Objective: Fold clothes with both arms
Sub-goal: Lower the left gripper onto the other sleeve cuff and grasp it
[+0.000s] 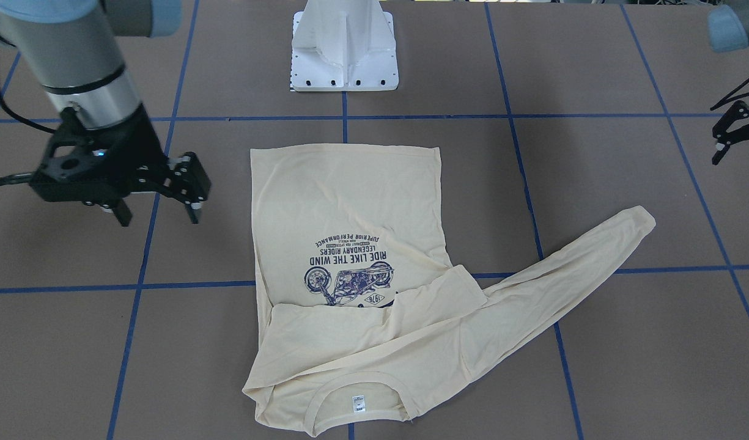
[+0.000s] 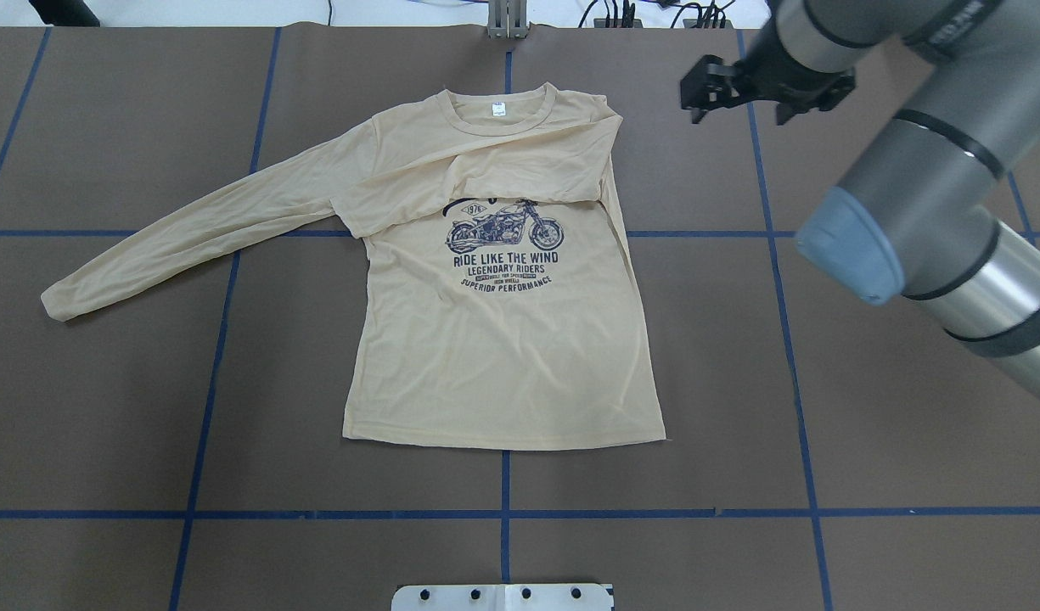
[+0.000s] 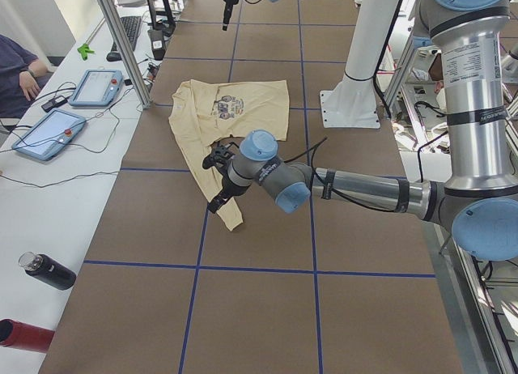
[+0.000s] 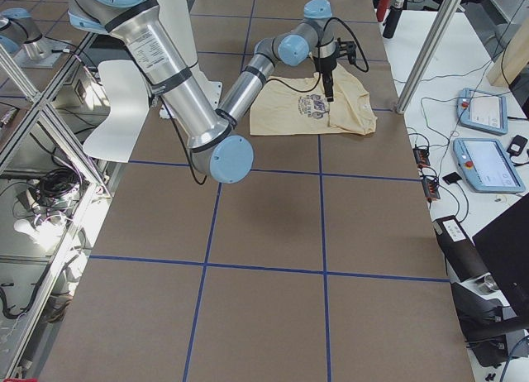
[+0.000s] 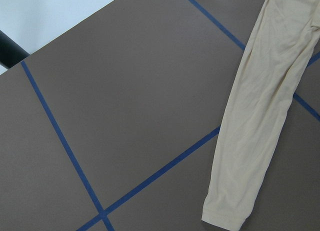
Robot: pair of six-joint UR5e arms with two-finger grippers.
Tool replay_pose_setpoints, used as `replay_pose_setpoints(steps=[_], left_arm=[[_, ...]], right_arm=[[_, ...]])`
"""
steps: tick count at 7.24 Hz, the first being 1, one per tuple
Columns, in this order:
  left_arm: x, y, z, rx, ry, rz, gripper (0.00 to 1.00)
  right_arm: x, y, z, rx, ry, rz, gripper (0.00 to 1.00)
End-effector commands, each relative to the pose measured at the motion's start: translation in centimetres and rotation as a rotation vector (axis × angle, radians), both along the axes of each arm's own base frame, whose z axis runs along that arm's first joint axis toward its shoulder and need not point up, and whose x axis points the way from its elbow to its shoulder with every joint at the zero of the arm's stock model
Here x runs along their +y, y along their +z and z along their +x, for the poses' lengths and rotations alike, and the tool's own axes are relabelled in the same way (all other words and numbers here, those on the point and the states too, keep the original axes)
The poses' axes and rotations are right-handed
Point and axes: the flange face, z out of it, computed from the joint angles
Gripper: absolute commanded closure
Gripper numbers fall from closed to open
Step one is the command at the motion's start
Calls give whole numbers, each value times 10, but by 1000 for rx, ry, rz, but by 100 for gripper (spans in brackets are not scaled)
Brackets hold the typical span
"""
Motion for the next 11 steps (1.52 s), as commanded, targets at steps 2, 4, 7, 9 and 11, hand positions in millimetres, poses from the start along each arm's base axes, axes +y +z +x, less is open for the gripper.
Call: replay_pose_setpoints(steps=[2,4,7,9,11], left_arm=[[5,54,82,50,-51,-51,0],[-6,75,101,43,-51,-74,2],[10,90,137,136,-90,-197,26],[17,116,136,144,-84,-193,26],[19,120,136,151,-84,-191,29]], right_arm=[[35,132,128,9,-117,43,0],[58,182,171,-26,-107,43,0],[59,185,171,-23,-106,38,0],[59,184,171,-22,-105,40,0],[59,184,172,-20,-104,40,0]])
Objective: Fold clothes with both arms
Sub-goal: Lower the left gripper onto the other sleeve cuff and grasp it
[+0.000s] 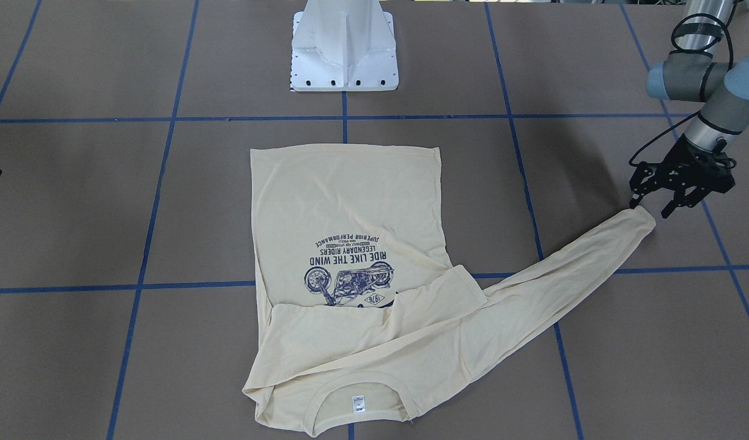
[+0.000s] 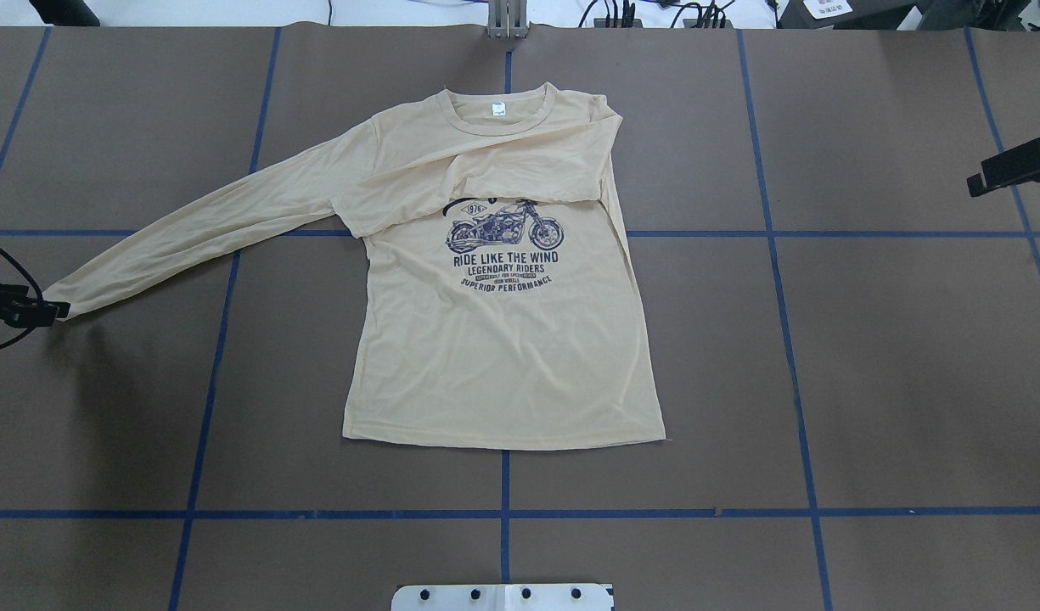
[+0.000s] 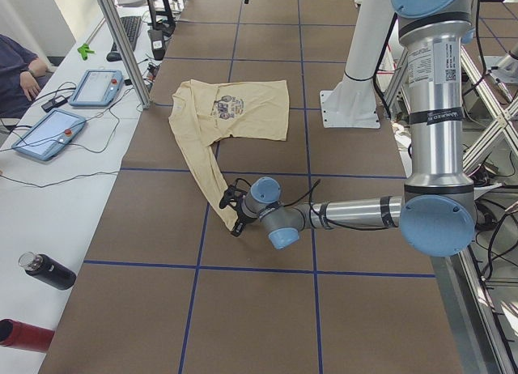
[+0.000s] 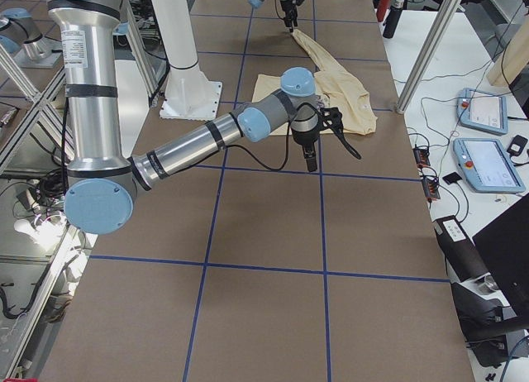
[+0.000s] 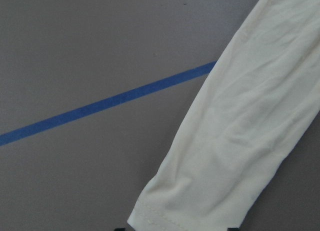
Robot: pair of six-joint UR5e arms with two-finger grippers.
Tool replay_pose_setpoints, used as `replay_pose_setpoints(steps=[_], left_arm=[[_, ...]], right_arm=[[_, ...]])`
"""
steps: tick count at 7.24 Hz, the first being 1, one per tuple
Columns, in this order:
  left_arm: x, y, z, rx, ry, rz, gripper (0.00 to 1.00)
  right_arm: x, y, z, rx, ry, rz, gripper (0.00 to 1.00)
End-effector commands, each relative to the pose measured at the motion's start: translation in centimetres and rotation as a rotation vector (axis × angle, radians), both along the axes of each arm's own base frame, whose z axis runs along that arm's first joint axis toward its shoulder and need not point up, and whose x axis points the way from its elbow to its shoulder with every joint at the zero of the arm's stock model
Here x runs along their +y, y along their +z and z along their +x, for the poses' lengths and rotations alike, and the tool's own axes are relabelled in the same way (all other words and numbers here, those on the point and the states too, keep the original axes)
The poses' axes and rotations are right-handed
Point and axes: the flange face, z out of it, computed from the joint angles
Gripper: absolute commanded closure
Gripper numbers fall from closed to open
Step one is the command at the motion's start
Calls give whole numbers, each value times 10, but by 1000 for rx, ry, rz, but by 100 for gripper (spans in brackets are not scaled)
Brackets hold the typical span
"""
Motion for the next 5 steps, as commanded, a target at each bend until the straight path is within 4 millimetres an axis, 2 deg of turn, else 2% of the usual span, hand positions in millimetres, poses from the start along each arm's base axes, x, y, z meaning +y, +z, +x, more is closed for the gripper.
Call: replay_pose_setpoints(steps=[1,2,5], left_arm=[[2,4,0,5,1,1,35],[1,3,0,6,0,2,39],[2,0,2,21,-11,-14,40]], right_arm=[[0,-1,0,0,0,2,0],[0,-1,0,0,0,2,0],[0,1,0,2,1,-1,0]])
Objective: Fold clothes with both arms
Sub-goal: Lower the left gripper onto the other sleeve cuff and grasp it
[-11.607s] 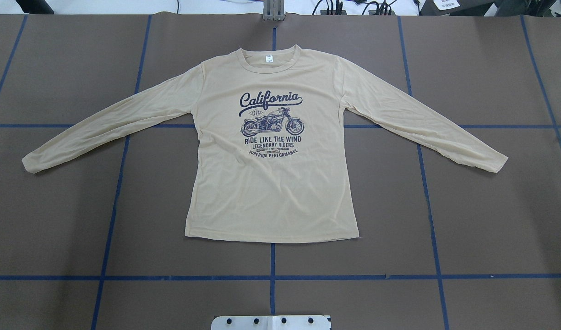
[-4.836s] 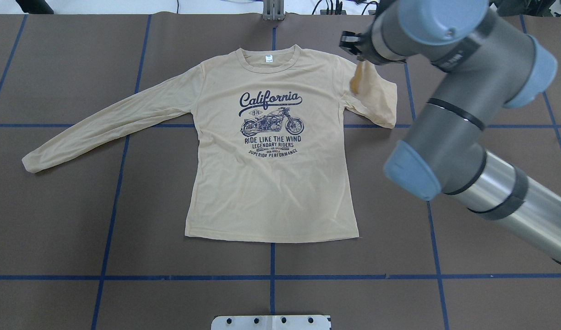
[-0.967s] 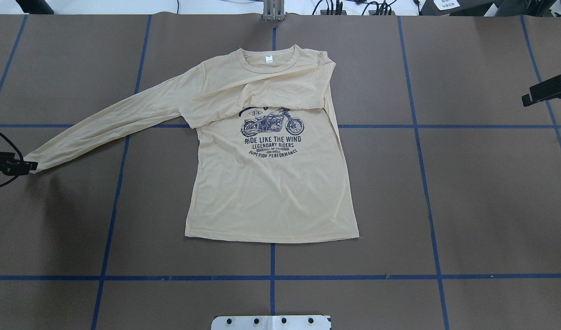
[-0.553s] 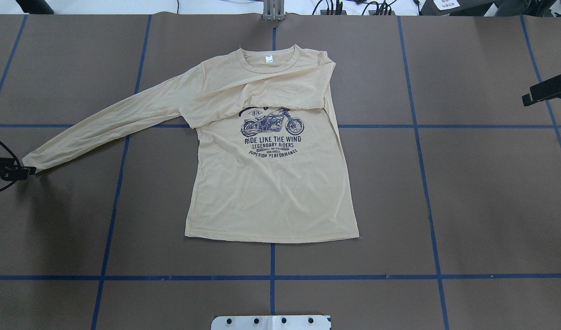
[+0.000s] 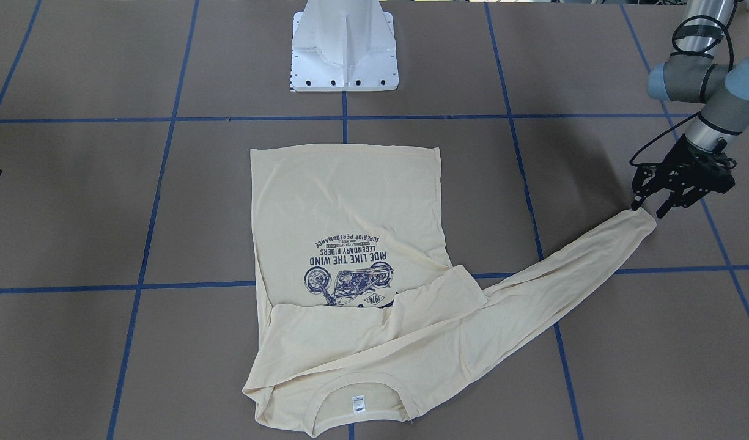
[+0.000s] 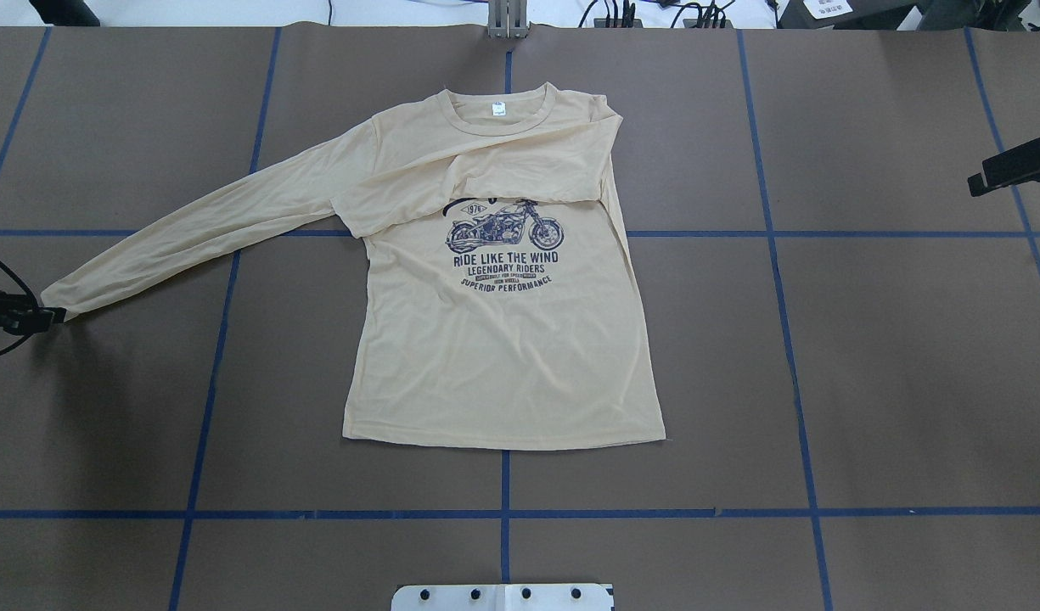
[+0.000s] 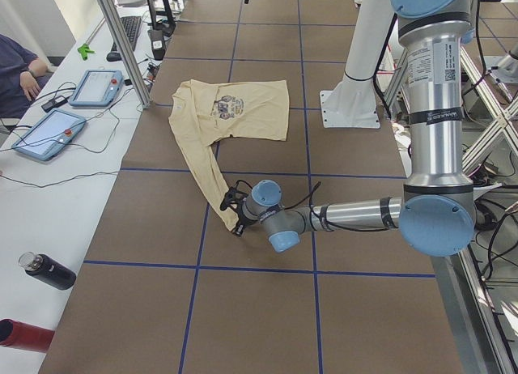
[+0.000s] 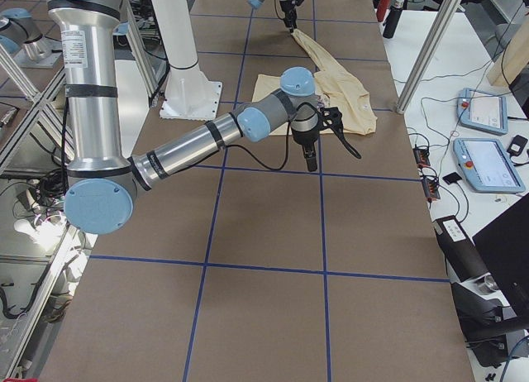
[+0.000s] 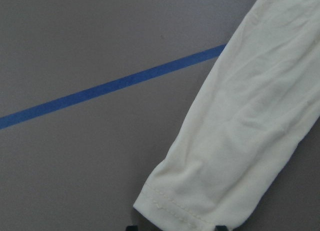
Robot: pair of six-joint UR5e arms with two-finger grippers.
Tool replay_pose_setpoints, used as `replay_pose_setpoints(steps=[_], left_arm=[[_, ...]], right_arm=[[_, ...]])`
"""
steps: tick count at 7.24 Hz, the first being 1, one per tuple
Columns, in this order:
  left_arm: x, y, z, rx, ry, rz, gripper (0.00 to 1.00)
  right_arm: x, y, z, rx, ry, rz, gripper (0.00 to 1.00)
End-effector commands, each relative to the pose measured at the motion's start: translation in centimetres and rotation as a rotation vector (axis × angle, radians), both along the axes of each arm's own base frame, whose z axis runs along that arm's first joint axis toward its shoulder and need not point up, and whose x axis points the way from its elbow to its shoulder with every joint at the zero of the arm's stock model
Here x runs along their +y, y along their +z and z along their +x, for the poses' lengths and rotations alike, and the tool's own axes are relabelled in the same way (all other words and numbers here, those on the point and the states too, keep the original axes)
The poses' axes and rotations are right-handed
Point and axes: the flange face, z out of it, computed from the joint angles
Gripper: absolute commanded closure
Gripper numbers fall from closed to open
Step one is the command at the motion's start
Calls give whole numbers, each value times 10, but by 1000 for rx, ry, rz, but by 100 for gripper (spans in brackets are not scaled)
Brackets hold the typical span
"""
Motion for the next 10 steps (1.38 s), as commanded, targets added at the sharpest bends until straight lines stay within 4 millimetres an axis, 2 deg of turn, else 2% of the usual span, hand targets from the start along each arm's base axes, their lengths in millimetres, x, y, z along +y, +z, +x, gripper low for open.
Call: replay_pose_setpoints(steps=[1,5,6,7,8,9,10], left_arm=[[0,-2,2,9,-7,-9,44],[-1,-6,7,14,0,-4,55],[-2,-7,8,16,1,-2,62],[-2,-8,10,17,4,0,75],[0,-10,10,29,4,9,96],[0,-11,9,31,4,17,100],[0,-24,10,46,18,39,100]], right_arm=[[0,1,0,0,-1,-2,0],[-1,2,0,2,0,-5,0],[-1,2,-1,2,-1,-5,0],[-1,2,-1,2,-1,-5,0],[-1,2,-1,2,-1,-5,0],[-1,2,-1,2,-1,-5,0],[-1,2,-1,0,-2,-3,0]])
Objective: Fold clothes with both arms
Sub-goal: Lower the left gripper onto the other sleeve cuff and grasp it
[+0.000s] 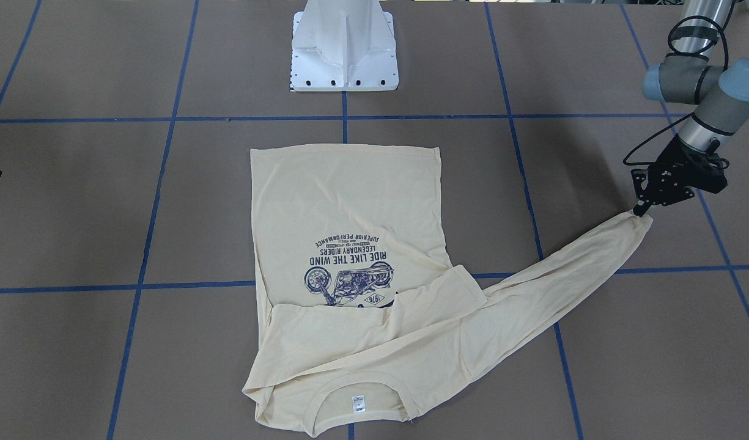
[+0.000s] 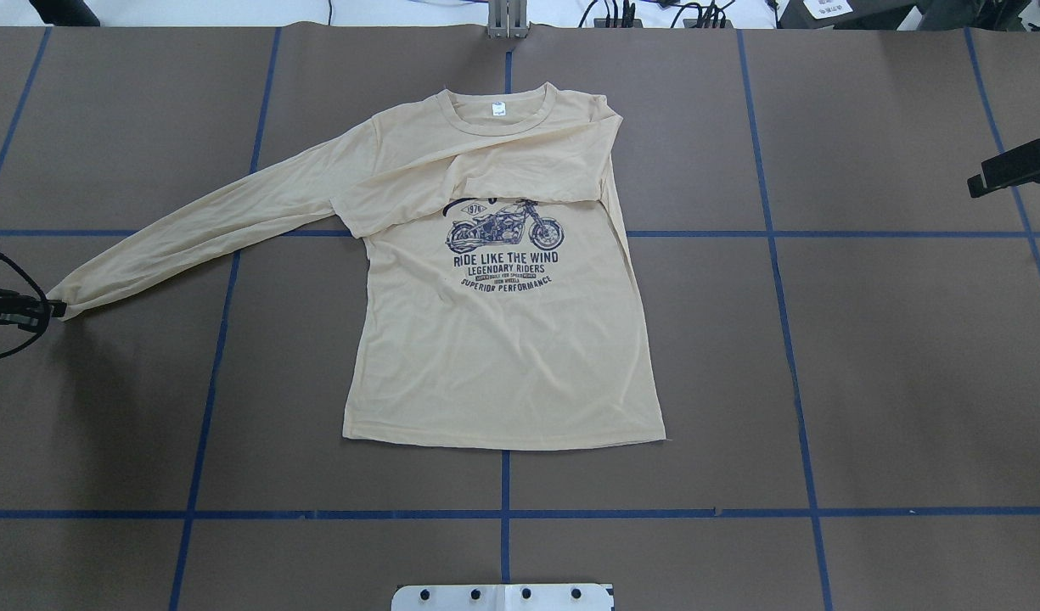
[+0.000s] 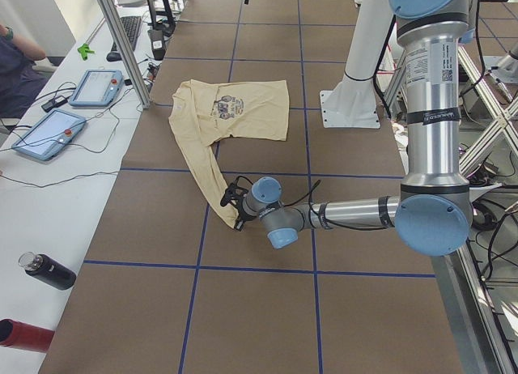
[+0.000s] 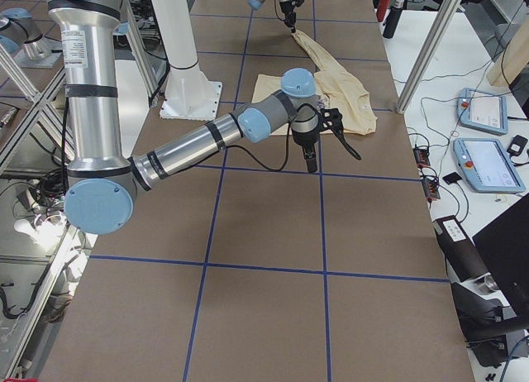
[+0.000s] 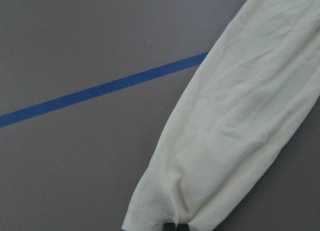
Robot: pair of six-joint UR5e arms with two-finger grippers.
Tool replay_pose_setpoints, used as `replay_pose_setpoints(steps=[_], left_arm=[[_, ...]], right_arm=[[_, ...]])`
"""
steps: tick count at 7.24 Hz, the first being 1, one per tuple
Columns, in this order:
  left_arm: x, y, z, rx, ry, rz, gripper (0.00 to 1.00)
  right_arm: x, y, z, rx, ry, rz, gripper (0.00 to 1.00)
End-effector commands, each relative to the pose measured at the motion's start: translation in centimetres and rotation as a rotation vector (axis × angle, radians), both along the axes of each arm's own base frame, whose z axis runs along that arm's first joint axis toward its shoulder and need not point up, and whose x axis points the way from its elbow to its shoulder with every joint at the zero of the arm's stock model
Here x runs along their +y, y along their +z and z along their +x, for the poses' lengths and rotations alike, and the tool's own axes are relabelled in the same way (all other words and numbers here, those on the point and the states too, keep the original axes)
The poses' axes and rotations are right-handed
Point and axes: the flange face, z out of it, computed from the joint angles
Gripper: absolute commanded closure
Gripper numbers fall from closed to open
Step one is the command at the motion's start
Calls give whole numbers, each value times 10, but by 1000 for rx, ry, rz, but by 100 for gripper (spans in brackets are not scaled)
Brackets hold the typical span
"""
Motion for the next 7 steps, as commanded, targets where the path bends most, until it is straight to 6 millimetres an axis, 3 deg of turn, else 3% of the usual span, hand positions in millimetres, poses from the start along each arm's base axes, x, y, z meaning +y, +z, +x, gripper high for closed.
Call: replay_pose_setpoints(steps=[1,2,3,4,5,7], left_arm=[[4,-28,3,47,49,23,100],[3,-33,2,69,83,1,100],[-11,-45,9,57,82,-22,100],[-37,-76,19,47,67,-36,100],[-66,-121,39,34,65,-52,100],[-137,-246,79,-4,63,-75,100]], right_arm=[[-1,-1,-1,-3,1,0,0],[-1,-1,-1,-3,2,-1,0],[-1,-1,-1,-4,4,-3,0],[-1,-1,-1,-4,4,-3,0],[-1,-1,0,-3,5,-6,0],[-1,-1,0,-3,7,-5,0]])
